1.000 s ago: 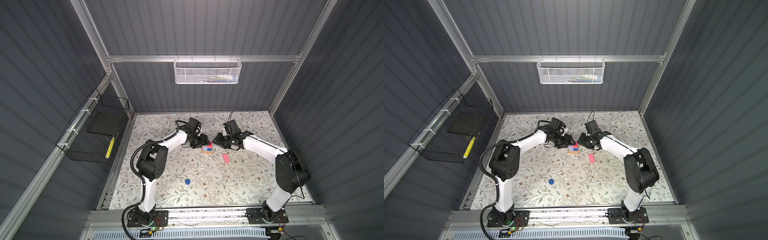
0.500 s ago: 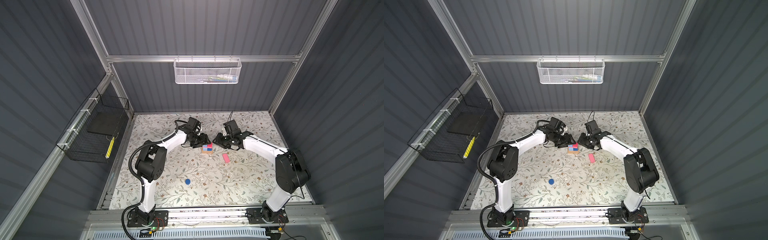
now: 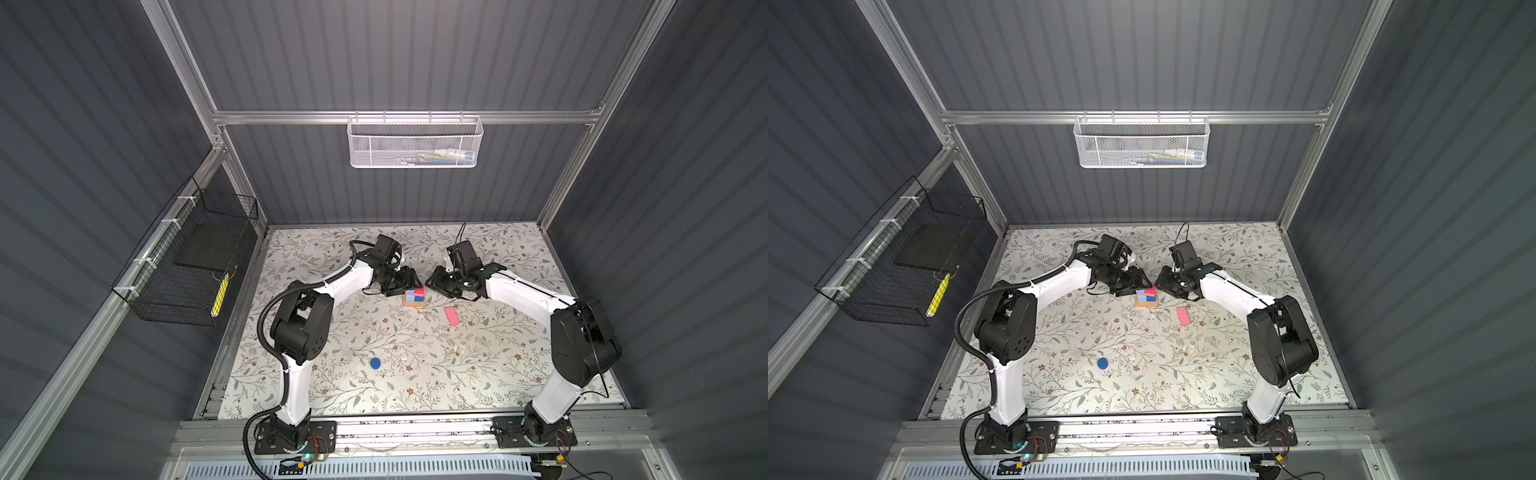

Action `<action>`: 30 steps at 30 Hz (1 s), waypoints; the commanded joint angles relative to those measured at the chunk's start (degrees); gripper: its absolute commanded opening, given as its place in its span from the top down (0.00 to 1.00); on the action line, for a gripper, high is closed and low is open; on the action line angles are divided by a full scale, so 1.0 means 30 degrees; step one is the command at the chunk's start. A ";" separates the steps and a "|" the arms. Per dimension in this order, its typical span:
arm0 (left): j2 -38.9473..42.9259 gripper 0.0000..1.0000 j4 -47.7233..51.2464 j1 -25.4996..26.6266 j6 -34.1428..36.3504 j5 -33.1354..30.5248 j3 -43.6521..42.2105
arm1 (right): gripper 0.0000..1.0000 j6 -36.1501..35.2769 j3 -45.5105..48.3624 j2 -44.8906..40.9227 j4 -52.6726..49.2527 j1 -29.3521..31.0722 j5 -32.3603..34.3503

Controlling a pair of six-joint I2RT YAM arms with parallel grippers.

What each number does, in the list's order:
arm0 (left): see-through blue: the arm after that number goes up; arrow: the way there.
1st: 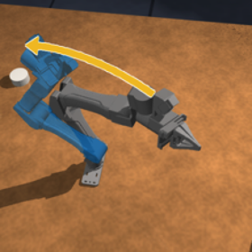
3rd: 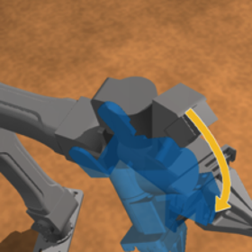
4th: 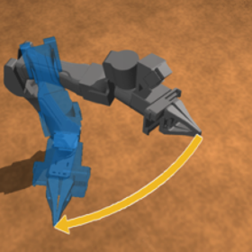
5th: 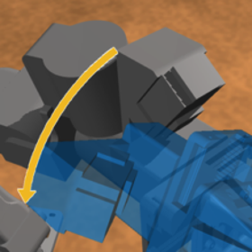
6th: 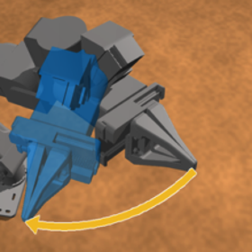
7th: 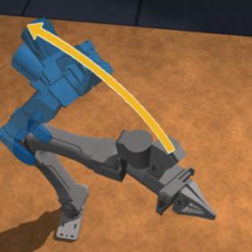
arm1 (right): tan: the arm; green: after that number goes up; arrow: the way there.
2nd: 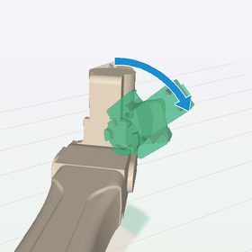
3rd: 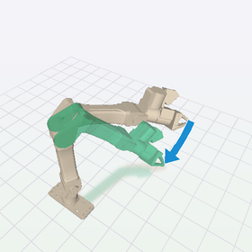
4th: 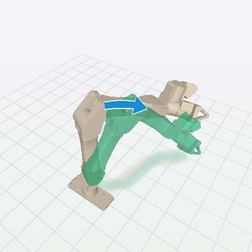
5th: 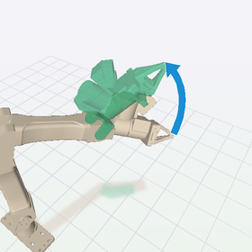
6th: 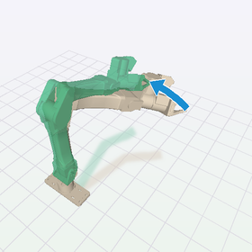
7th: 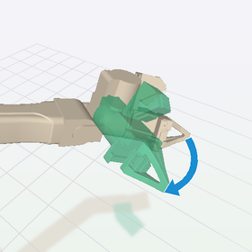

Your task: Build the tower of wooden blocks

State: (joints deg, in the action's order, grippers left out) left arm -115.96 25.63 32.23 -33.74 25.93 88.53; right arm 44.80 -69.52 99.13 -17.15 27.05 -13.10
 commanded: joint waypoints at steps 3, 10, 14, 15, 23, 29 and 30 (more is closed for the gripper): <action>0.0299 0.32 -0.0076 0.0097 -0.0239 0.0585 -0.0208 | 0.62 0.0097 0.0133 -0.0338 0.0044 -0.0093 0.0006; 0.0362 0.32 -0.0097 0.0097 -0.0252 0.0617 -0.0272 | 0.62 0.0055 0.0038 -0.0334 0.0010 -0.0094 0.0025; 0.0377 0.32 -0.0077 0.0097 -0.0239 0.0617 -0.0272 | 0.62 0.0068 0.0035 -0.0321 -0.0023 -0.0125 0.0032; 0.0385 0.32 -0.0076 0.0097 -0.0239 0.0623 -0.0272 | 0.62 0.0067 0.0045 -0.0334 -0.0016 -0.0137 0.0015; 0.0667 0.31 0.0039 0.0097 -0.0196 0.0308 -0.0352 | 0.62 0.0061 0.0128 -0.0424 -0.0042 -0.0111 0.0045; 0.1252 0.27 -0.0308 0.0097 -0.0266 -0.0087 -0.0572 | 0.62 0.0024 0.0237 -0.0606 0.0008 -0.0116 0.0102; 0.1327 0.27 -0.0386 0.0097 -0.0318 -0.0130 -0.0649 | 0.62 0.0023 0.0267 -0.0616 0.0018 -0.0136 0.0114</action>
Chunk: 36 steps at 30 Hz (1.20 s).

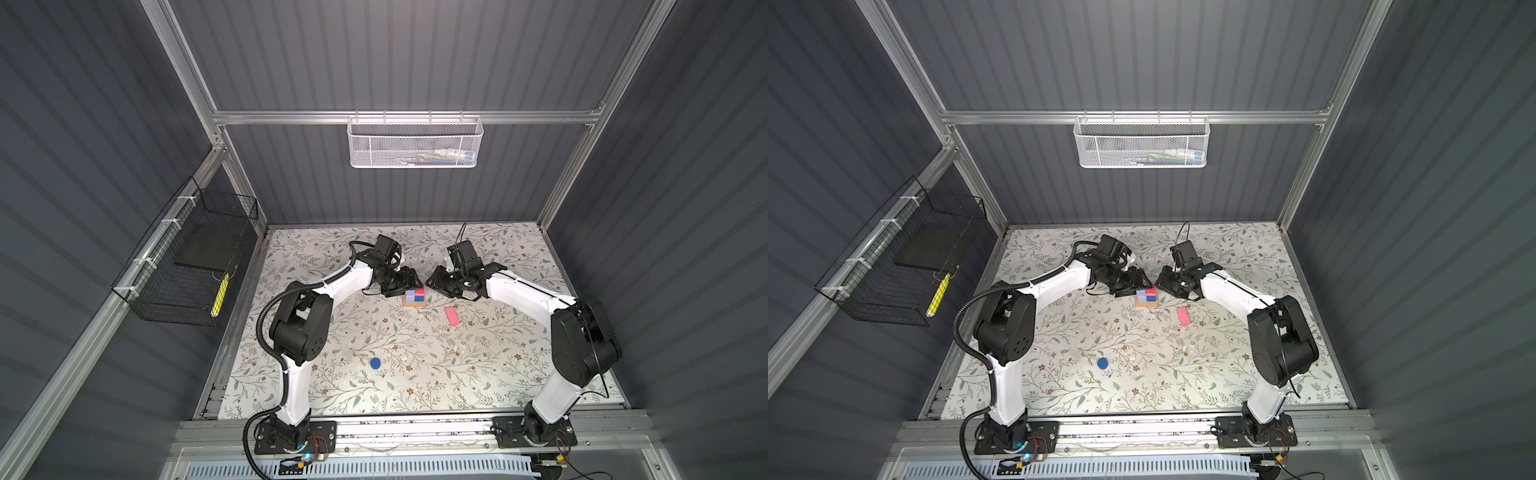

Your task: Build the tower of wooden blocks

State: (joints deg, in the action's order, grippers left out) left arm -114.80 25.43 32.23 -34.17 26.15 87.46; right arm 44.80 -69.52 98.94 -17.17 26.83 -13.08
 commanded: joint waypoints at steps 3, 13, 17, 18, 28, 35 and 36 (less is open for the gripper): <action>0.1193 0.25 -0.0393 0.0097 -0.0203 -0.0357 -0.0411 | 0.62 0.0039 0.0372 -0.0660 0.0060 -0.0052 0.0117; 0.3492 0.20 -0.0387 0.0097 0.0225 -0.1475 -0.1286 | 0.60 0.0010 0.0914 -0.1460 0.0172 -0.0214 0.0302; 0.5101 0.21 -0.0611 0.0097 0.1788 -0.2270 -0.3043 | 0.56 -0.0164 0.1285 -0.1979 0.0294 -0.0343 0.0341; 0.5510 0.22 -0.0739 0.0097 0.2224 -0.3100 -0.3440 | 0.56 -0.0209 0.1384 -0.2060 0.0305 -0.0395 0.0336; 0.6829 0.33 -0.1062 0.0097 0.5765 -0.5282 -0.6629 | 0.50 -0.0518 0.3089 -0.3475 0.1222 -0.1220 0.0100; 0.4746 0.38 -0.1505 0.0097 0.5197 -0.4958 -0.6345 | 0.49 -0.0525 0.3959 -0.3795 0.1792 -0.1846 -0.0264; 0.4547 0.39 -0.1597 0.0097 0.5103 -0.4896 -0.6248 | 0.49 -0.0542 0.4051 -0.3870 0.1853 -0.1901 -0.0309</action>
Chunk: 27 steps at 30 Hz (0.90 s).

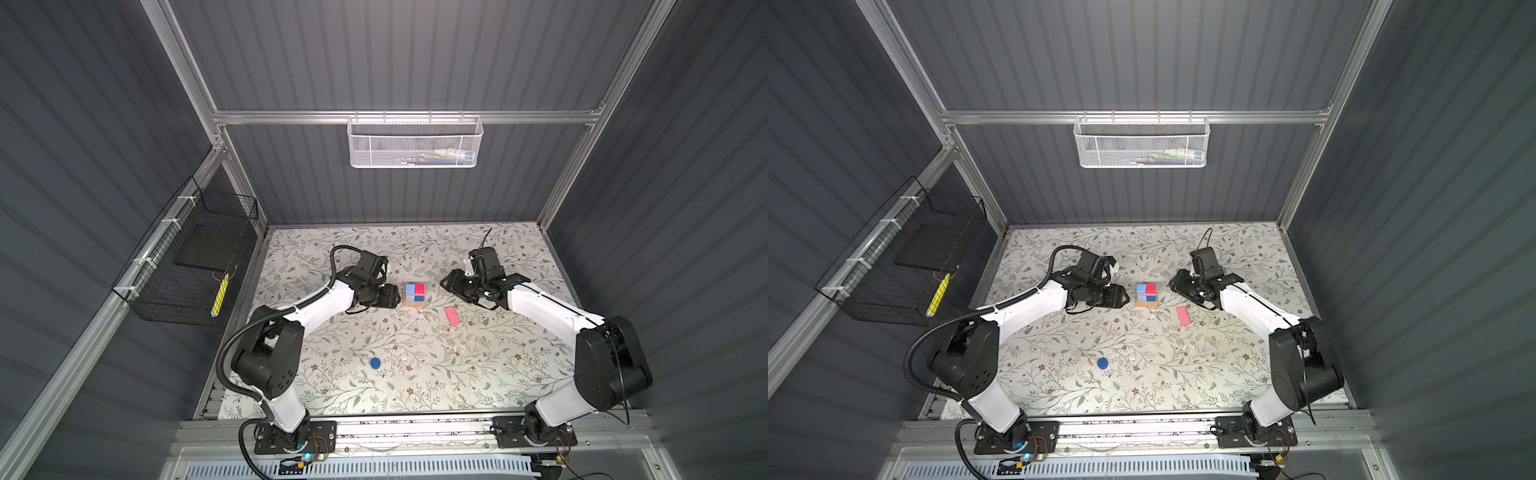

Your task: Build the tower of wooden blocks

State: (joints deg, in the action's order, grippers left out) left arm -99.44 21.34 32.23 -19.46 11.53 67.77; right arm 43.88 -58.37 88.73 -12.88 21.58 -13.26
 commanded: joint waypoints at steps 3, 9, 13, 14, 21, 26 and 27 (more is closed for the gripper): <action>-0.1051 0.40 -0.0659 0.0097 -0.0136 0.0247 0.0495 | 0.49 -0.0218 0.0544 -0.0531 0.0571 -0.0302 -0.0343; -0.1768 0.38 -0.0940 0.0097 -0.0760 0.0729 0.0868 | 0.49 -0.0179 0.0761 -0.0514 0.0838 -0.0529 -0.0590; -0.1739 0.36 -0.1542 0.0126 -0.1229 0.1248 0.0752 | 0.49 -0.0136 0.0879 -0.0499 0.0955 -0.0573 -0.0620; -0.1752 0.36 -0.1706 0.0126 -0.1372 0.1396 0.0731 | 0.49 -0.0126 0.0898 -0.0512 0.0984 -0.0592 -0.0625; -0.2069 0.34 -0.2185 0.0155 -0.1880 0.1751 0.0731 | 0.49 -0.0095 0.0986 -0.0594 0.1043 -0.0634 -0.0657; -0.2202 0.32 -0.2456 0.0156 -0.2118 0.1929 0.0762 | 0.49 -0.0066 0.1058 -0.0687 0.1043 -0.0661 -0.0625; -0.2217 0.32 -0.2513 0.0156 -0.2183 0.1957 0.0760 | 0.49 -0.0065 0.1058 -0.0696 0.1043 -0.0661 -0.0615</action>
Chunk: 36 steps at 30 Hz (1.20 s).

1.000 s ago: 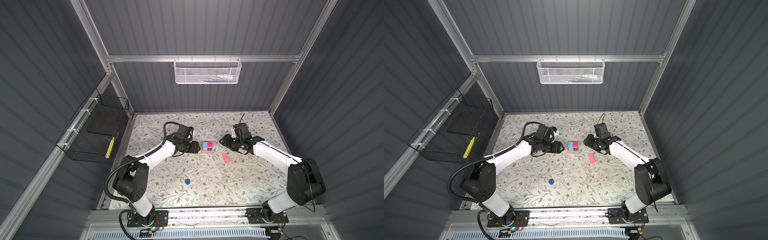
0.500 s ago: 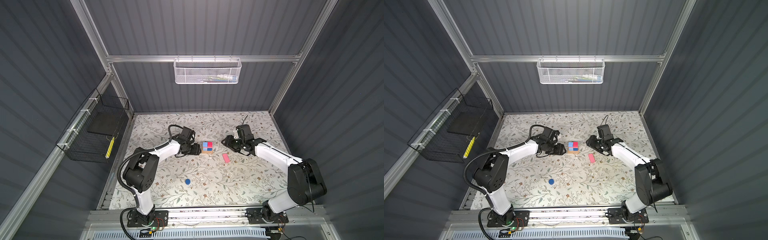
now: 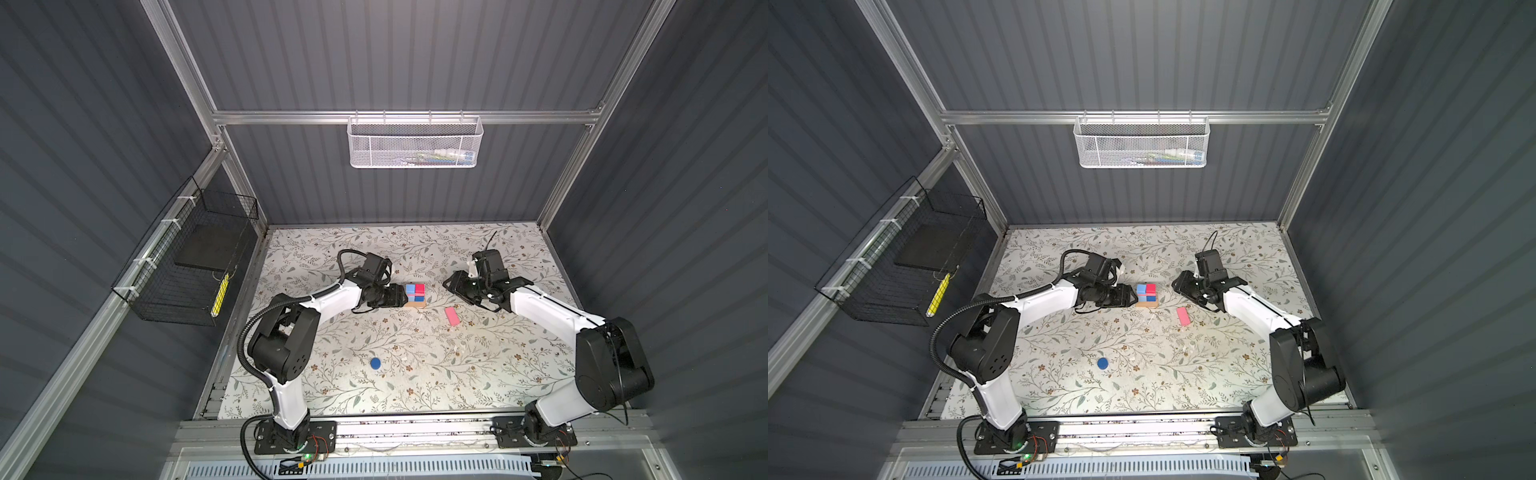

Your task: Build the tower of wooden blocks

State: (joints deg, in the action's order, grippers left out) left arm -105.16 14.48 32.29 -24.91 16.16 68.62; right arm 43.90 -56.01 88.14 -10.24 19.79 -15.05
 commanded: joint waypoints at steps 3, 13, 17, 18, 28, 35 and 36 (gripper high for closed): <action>-0.0407 0.31 -0.0402 0.0138 -0.0569 0.0472 0.0495 | 0.49 -0.0080 0.0308 -0.0509 0.0183 -0.0097 -0.0045; -0.0706 0.29 -0.0673 0.0185 -0.0876 0.0413 0.0598 | 0.49 -0.0018 0.0417 -0.0626 0.0191 -0.0152 -0.0021; -0.0837 0.28 -0.0680 0.0207 -0.0926 0.0437 0.0682 | 0.49 -0.0014 0.0450 -0.0642 0.0198 -0.0152 -0.0019; -0.0847 0.28 -0.0695 0.0218 -0.0927 0.0416 0.0710 | 0.49 -0.0018 0.0447 -0.0645 0.0194 -0.0152 -0.0023; -0.1164 0.27 -0.0797 0.0280 -0.1130 0.0530 0.0916 | 0.49 0.0028 0.0476 -0.0655 0.0221 -0.0181 -0.0049; -0.1235 0.27 -0.0885 0.0310 -0.1213 0.0501 0.0945 | 0.49 0.0074 0.0505 -0.0611 0.0305 -0.0181 -0.0068; -0.1230 0.27 -0.0872 0.0309 -0.1190 0.0501 0.0945 | 0.49 0.0077 0.0505 -0.0610 0.0279 -0.0185 -0.0080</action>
State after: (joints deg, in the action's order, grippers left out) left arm -108.16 12.12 32.88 -27.73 16.62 69.80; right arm 43.92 -55.35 87.57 -10.22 19.42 -15.05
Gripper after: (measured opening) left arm 0.727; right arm 0.512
